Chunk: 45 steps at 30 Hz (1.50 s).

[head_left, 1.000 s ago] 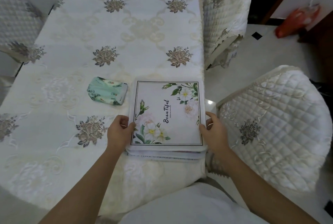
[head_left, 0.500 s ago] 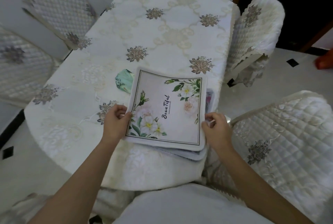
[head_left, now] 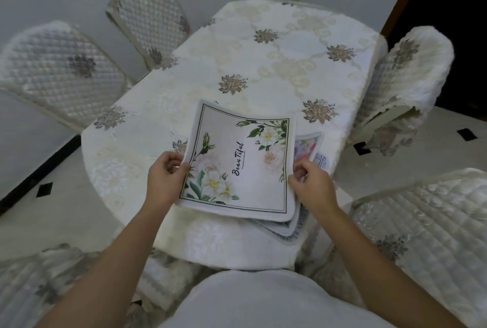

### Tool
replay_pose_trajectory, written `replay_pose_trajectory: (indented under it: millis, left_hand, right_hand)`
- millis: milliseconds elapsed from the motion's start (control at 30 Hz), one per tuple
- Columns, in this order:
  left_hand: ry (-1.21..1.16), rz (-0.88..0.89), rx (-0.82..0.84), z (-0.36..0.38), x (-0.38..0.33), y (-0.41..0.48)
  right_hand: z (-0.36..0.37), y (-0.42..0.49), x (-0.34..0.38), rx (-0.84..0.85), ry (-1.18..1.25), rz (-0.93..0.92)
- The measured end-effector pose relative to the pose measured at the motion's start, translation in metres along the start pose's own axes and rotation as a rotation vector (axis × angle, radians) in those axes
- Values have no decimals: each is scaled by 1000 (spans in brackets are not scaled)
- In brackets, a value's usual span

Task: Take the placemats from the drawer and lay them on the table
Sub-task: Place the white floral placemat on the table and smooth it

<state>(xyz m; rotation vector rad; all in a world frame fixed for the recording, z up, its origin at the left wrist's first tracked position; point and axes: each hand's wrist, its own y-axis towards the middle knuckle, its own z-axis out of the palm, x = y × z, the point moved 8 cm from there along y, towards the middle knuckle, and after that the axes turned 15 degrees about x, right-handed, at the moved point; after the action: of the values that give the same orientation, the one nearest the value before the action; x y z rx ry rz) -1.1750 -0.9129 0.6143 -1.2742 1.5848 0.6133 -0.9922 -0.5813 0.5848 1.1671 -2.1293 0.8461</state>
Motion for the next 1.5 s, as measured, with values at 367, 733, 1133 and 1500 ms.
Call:
replay_pose_trajectory:
  millis: [367,733,1133,1500]
  left_hand:
    - [-82,-76,-22,-69,48,13]
    - [-148,-121,12,-139,132,33]
    - [22,-236,152,-226,212,40]
    - [129,-186,186,-236,222,43]
  right_hand:
    - [51,25,75,60,-285,13]
    - [163,38,133,168,-217,22]
    - [265,38,139,225,48,182]
    - [282,35,135,232,8,236]
